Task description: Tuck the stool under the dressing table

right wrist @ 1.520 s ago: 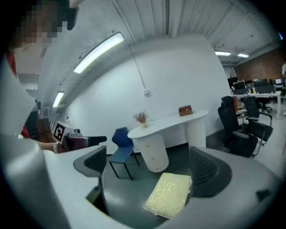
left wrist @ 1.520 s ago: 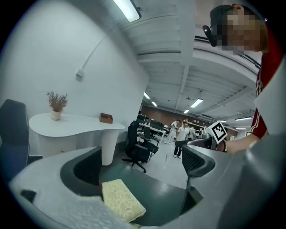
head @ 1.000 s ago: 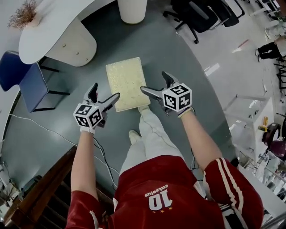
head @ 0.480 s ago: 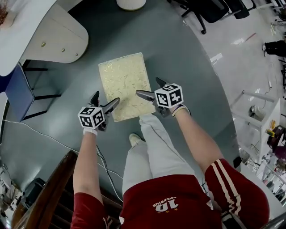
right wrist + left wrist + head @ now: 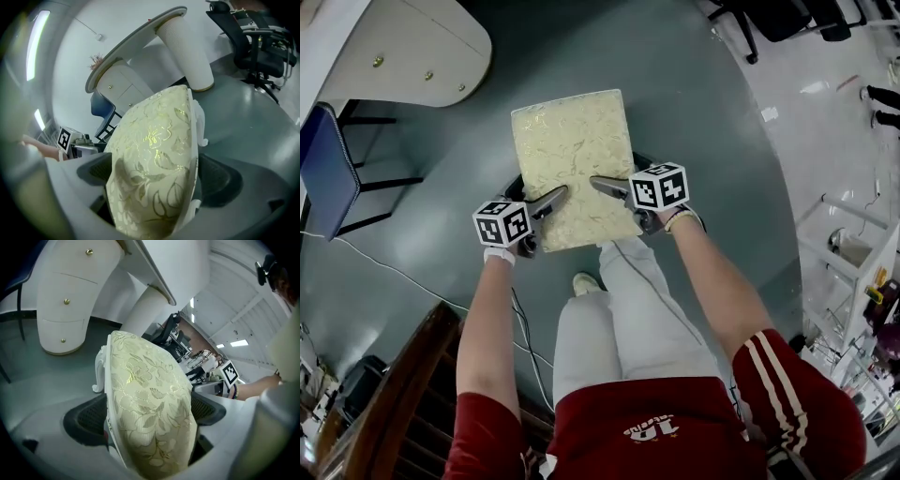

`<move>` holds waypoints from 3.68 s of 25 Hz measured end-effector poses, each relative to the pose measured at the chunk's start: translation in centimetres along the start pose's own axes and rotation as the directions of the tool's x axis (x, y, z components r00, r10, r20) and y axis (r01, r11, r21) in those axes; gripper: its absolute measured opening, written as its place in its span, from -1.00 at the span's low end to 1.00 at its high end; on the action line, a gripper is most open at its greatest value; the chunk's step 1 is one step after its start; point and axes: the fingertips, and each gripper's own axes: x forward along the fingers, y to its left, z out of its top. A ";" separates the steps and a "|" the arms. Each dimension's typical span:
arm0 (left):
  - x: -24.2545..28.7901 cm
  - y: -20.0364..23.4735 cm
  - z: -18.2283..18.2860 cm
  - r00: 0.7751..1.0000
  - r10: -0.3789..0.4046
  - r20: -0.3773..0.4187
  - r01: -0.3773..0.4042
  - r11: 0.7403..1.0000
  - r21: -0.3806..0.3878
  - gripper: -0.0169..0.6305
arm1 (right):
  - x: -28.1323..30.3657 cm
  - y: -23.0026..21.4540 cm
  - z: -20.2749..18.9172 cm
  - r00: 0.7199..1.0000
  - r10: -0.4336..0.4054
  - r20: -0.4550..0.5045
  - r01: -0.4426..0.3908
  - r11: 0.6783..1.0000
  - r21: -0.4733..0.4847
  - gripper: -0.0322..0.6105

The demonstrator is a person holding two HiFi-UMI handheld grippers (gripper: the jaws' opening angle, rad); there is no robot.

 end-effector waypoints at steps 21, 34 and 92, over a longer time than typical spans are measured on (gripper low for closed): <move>1.2 0.8 -1.5 0.988 0.077 -0.138 -0.089 0.992 -0.086 0.65 | 0.8 -0.4 -1.1 0.995 -0.073 -0.069 0.076 0.996 0.047 0.71; -2.8 -6.4 3.3 0.988 0.107 -0.107 -0.121 0.984 -0.133 0.65 | -6.6 3.1 4.0 0.993 -0.059 -0.100 0.061 0.998 0.010 0.69; 13.4 17.1 38.6 0.953 0.144 0.265 -0.138 0.990 -0.043 0.71 | 16.8 -8.4 41.6 0.981 0.021 0.190 0.014 0.984 -0.178 0.73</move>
